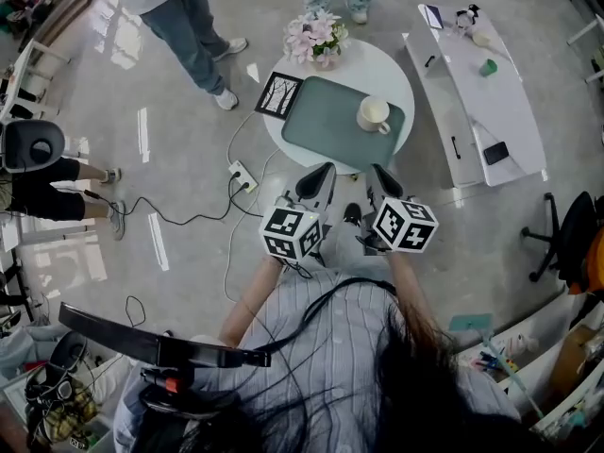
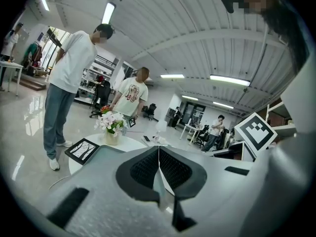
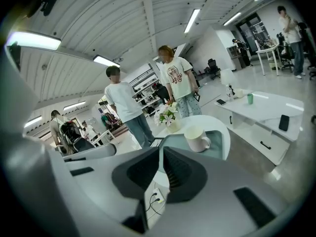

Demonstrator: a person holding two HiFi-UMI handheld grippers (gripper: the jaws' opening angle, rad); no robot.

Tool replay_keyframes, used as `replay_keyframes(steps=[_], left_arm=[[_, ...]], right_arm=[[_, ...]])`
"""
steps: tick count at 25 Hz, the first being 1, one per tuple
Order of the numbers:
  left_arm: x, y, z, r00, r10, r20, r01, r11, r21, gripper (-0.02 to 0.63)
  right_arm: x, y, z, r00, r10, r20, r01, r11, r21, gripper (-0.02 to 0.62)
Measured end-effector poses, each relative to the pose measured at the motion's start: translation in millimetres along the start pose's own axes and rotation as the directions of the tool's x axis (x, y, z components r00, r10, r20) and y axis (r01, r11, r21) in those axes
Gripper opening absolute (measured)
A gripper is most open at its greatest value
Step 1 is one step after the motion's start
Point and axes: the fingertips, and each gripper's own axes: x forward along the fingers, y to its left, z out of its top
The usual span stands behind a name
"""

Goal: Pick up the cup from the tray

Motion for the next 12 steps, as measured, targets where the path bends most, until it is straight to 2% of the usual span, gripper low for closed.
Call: replay_keyframes(steps=[7,12], left_arm=[[44.0,4.5,3.3,0.999,0.042,-0.027,-0.042,0.999,0.01,0.015],[66.3,3.6,4.6,0.996,0.07,-0.049,-0.07,0.997,0.011,0.015]], right_arm=[[28.6,-28.4,16.5,0.998,0.049,-0.045,-0.053,0.995,-0.079,0.044],[42.8,-50.8,26.8,0.995,0.069,-0.071,-0.075,0.994,-0.081,0.044]])
